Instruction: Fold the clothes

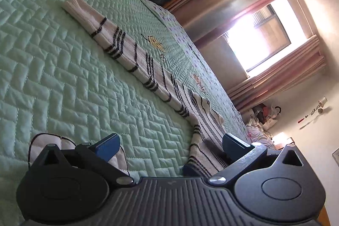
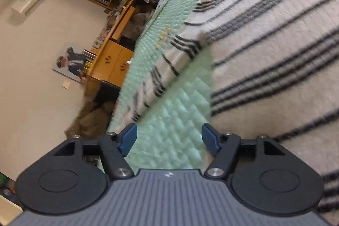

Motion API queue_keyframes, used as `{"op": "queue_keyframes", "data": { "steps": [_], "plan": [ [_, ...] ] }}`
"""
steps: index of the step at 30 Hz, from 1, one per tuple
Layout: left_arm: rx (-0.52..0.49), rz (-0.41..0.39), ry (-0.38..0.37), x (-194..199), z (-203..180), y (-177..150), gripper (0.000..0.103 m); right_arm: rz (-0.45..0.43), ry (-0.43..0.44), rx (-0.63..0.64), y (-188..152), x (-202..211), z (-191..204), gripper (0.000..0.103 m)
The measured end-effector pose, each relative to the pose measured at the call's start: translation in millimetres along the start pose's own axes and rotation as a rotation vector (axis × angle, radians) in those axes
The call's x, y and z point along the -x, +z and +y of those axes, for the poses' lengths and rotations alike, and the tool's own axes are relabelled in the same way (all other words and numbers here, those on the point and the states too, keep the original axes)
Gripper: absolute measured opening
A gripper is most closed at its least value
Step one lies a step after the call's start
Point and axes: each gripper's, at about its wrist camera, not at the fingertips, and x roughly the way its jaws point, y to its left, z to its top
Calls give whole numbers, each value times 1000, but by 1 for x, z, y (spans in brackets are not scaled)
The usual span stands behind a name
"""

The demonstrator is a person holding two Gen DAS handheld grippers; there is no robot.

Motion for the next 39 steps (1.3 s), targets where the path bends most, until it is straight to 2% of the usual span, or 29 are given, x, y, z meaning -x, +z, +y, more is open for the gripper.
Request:
{"op": "queue_keyframes", "data": {
  "steps": [1, 4, 7, 8, 10, 11, 14, 17, 20, 23, 25, 28, 30, 32, 35, 39],
  "plan": [
    [2, 3, 2, -1, 1, 0, 102, -24, 22, -5, 7, 2, 3, 70],
    [0, 9, 2, -4, 1, 0, 102, -138, 11, 10, 43, 1, 9, 70],
    [-3, 12, 0, -7, 0, 1, 102, -231, -39, 15, 69, -16, -2, 71],
    [-5, 15, -2, -9, -1, 1, 102, -244, -58, 16, 75, -25, -8, 74],
    [-7, 22, -8, -11, -1, 1, 102, -140, -91, -7, 78, -62, -26, 78],
    [-8, 25, -10, -12, -1, 1, 102, -99, -104, -10, 79, -77, -33, 68],
    [-22, 34, -24, -14, -4, 0, 102, -95, -89, 29, 78, -68, -28, 70],
    [-72, 50, -74, -16, -16, -7, 102, -128, -34, 31, 70, -31, -27, 70],
    [-213, 105, -199, -22, -48, -27, 102, -190, 11, 32, 59, 23, -34, 70],
    [-377, 205, -334, -34, -86, -63, 102, -281, -16, 6, 59, 87, -54, 70],
    [-441, 272, -371, -44, -100, -88, 102, -356, -57, -28, 64, 137, -76, 71],
    [-477, 351, -304, -65, -102, -114, 102, -458, -155, -106, 80, 205, -112, 73],
    [-489, 368, -249, -76, -96, -119, 102, -529, -209, -142, 95, 239, -133, 74],
    [-485, 358, -247, -80, -93, -119, 102, -597, -243, -129, 114, 268, -147, 75],
    [-490, 345, -253, -82, -93, -122, 102, -651, -262, -114, 146, 282, -162, 75],
    [-552, 336, -229, -79, -99, -130, 102, -654, -215, -122, 195, 269, -178, 75]
  ]
}}
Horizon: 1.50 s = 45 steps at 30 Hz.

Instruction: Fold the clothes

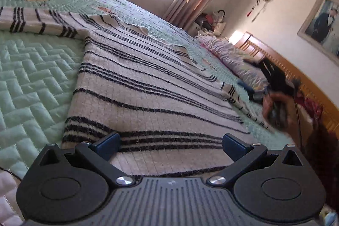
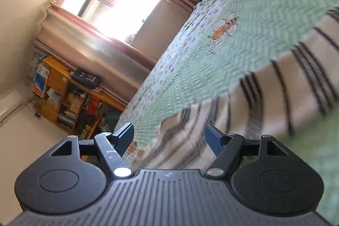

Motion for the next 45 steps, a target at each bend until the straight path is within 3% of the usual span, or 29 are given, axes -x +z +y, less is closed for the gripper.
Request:
{"op": "queue_keyframes", "data": {
  "steps": [3, 5, 6, 7, 8, 9, 10, 12, 14, 16, 18, 20, 21, 22, 23, 24, 26, 28, 30, 34, 36, 38, 41, 43, 45],
  "plan": [
    [-12, 3, 4, 3, -1, 2, 102, 63, 2, -50, 14, -38, -12, 78],
    [-3, 1, -6, 3, 2, 2, 102, 85, -79, -55, 25, -53, -34, 76],
    [3, 0, -12, 3, 3, 2, 102, 85, -134, -47, 30, -58, -47, 69],
    [8, -1, -16, 3, 4, 3, 102, 78, -180, -50, 35, -61, -60, 29],
    [10, -1, -19, 3, 5, 3, 102, 52, -189, -95, 38, -55, -72, 0],
    [9, -1, -20, 3, 5, 3, 102, 25, -198, -140, 40, -49, -84, 0],
    [7, -1, -20, 3, 5, 3, 102, -5, -208, -169, 43, -43, -93, 0],
    [5, 0, -21, 2, 5, 3, 102, -82, -238, -101, 45, -24, -82, 8],
    [7, 0, -24, 2, 6, 3, 102, -139, -214, -52, 45, -2, -72, 39],
    [9, -1, -27, 2, 7, 4, 102, -156, -146, -30, 37, 19, -61, 50],
    [8, -1, -26, 1, 7, 4, 102, -145, -109, -17, 28, 37, -57, 54],
    [6, -1, -25, 1, 6, 4, 102, -89, -179, -6, 26, 38, -70, 63],
    [6, -1, -25, 1, 6, 4, 102, -55, -271, 5, 30, 36, -83, 55],
    [6, -1, -24, 1, 6, 4, 102, -56, -329, 3, 30, 39, -93, 22],
    [6, -1, -25, 1, 6, 4, 102, -84, -349, -27, 29, 47, -97, 19],
    [7, -1, -26, 1, 7, 4, 102, -110, -347, -53, 25, 54, -95, 22],
    [10, -1, -28, 1, 7, 4, 102, -141, -323, -37, 10, 68, -78, 42],
    [12, -1, -29, 1, 8, 4, 102, -113, -239, 33, -14, 75, -50, 46],
    [14, -1, -31, 2, 8, 4, 102, -42, -116, 67, -43, 79, -22, 48],
    [32, -10, -44, 5, 11, 5, 102, 186, 128, 76, -120, 82, 26, 55],
    [48, -29, -57, 11, 11, 7, 102, 271, 194, 69, -155, 81, 43, 55],
    [70, -96, -74, 27, 12, 10, 102, 327, 236, 45, -183, 80, 56, 56],
    [103, -214, -64, 55, 16, 18, 102, 337, 253, 83, -209, 78, 63, 62],
    [170, -306, 9, 77, 30, 23, 102, 339, 230, 151, -225, 78, 59, 70],
    [250, -383, 103, 96, 49, 26, 102, 332, 223, 193, -237, 78, 41, 62]
  ]
}}
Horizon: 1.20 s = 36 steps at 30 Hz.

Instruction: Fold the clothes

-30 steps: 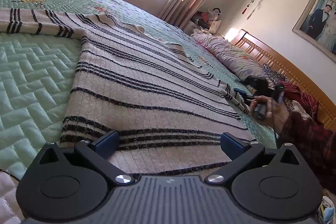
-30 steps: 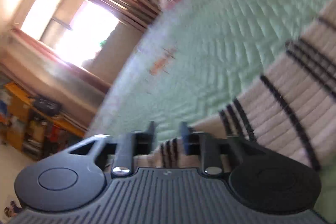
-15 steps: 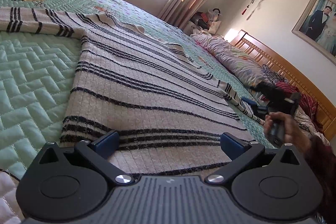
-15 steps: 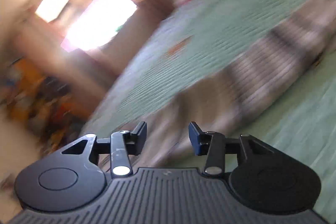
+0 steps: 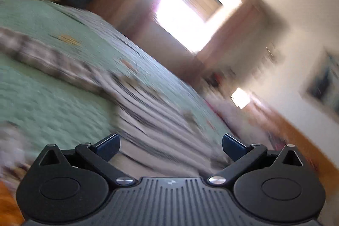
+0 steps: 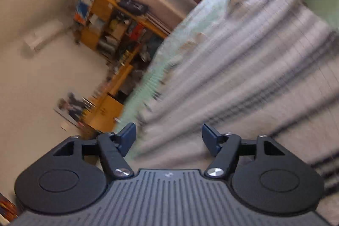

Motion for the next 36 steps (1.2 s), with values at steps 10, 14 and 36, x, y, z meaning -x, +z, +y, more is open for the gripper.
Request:
{"op": "queue_keyframes", "data": {
  "steps": [10, 14, 36],
  "plan": [
    [150, 63, 459, -1, 71, 47, 102, -51, 92, -60, 28, -3, -26, 59],
    [58, 114, 565, -14, 63, 60, 102, -58, 113, -78, 35, -11, -37, 59],
    [-448, 416, 541, -72, -119, -34, 102, -56, 186, -126, 38, -20, -46, 66]
  ]
}}
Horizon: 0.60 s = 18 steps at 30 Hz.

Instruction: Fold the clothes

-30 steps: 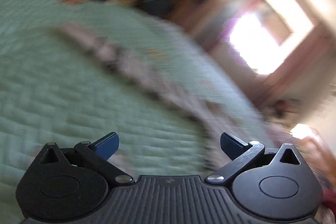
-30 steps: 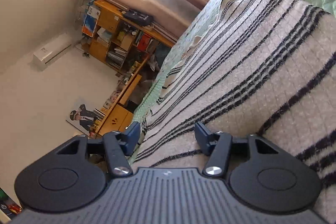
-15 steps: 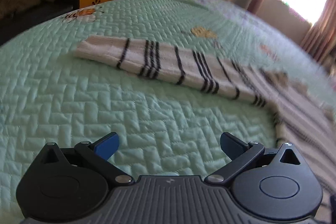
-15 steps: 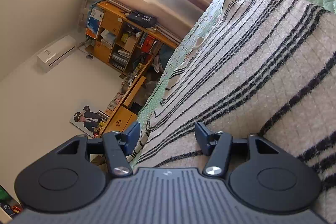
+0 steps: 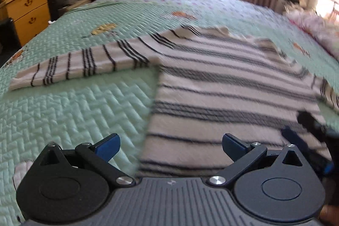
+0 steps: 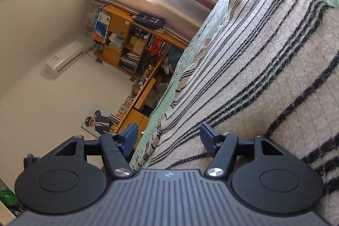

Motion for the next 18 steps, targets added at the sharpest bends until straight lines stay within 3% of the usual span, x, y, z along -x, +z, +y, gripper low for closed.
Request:
{"op": "queue_keyframes", "data": {
  "steps": [3, 5, 8, 11, 13, 14, 18],
  "plan": [
    [-25, 5, -4, 14, -11, -8, 102, 11, 10, -62, 5, 6, 3, 66],
    [-42, 14, -13, 21, -17, -14, 102, 15, 73, -118, 5, 19, 9, 67],
    [-61, 40, -30, 26, -23, -25, 102, 30, 114, -145, 0, 44, 24, 74],
    [-87, 84, -38, 20, -31, -39, 102, 69, 59, -135, -9, 72, 34, 75],
    [-93, 154, -55, 7, -31, -55, 102, 114, -24, -135, -16, 88, 27, 75],
    [-98, 172, -52, 1, -30, -64, 102, 127, -50, -119, -19, 95, 24, 68],
    [-152, 115, -50, 7, -33, -81, 102, 168, -113, -47, -23, 113, 24, 64]
  ]
}}
